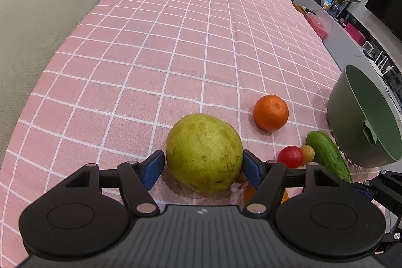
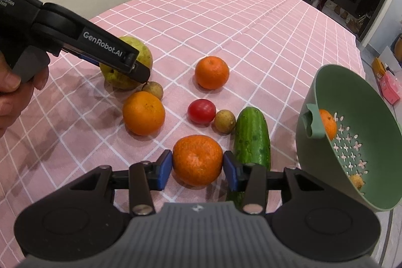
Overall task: Organize fruits
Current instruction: 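Grasp the green pear with the left gripper while the right gripper grasps an orange, then release the pear and orange into the green colander with both grippers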
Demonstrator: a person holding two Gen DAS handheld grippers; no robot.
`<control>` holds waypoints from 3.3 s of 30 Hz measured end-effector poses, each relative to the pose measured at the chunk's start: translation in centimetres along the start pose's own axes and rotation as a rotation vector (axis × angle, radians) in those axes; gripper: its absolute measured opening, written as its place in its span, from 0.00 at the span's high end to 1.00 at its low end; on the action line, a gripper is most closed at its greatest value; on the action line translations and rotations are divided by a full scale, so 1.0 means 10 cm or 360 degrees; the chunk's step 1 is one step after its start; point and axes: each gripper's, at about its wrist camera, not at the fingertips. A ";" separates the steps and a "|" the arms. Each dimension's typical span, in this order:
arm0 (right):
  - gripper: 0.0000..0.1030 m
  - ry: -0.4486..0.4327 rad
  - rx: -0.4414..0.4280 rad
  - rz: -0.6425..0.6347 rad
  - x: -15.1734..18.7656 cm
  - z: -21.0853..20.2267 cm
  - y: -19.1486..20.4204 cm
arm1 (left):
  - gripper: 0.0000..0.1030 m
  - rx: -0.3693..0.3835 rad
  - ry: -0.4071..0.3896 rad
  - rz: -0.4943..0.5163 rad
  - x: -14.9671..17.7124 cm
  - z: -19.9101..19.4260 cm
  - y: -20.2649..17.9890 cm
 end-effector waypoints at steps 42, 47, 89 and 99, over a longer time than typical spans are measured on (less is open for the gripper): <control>0.61 -0.0281 0.0013 0.0262 -0.26 -0.66 -0.67 | 0.30 0.0134 -0.0127 0.0170 -0.21 -0.54 -0.57; 0.61 -0.0315 0.0117 0.0417 -0.23 -0.80 -1.16 | 0.30 0.0213 -0.0126 0.0336 -0.39 -0.53 -1.07; 0.60 0.0246 0.0111 0.0485 0.00 0.36 -2.23 | 0.30 0.0142 0.0573 0.0913 -0.32 0.99 -2.46; 0.43 0.0108 0.0196 0.0556 -0.10 0.15 -2.34 | 0.13 0.0099 0.0376 0.0883 -0.49 0.77 -2.50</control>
Point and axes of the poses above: each gripper's, at about its wrist camera, not at the fingertips, and z roughly the way its jaws point, y to its left, x to its underside, and after that the axes turned 6 degrees about x, right-handed
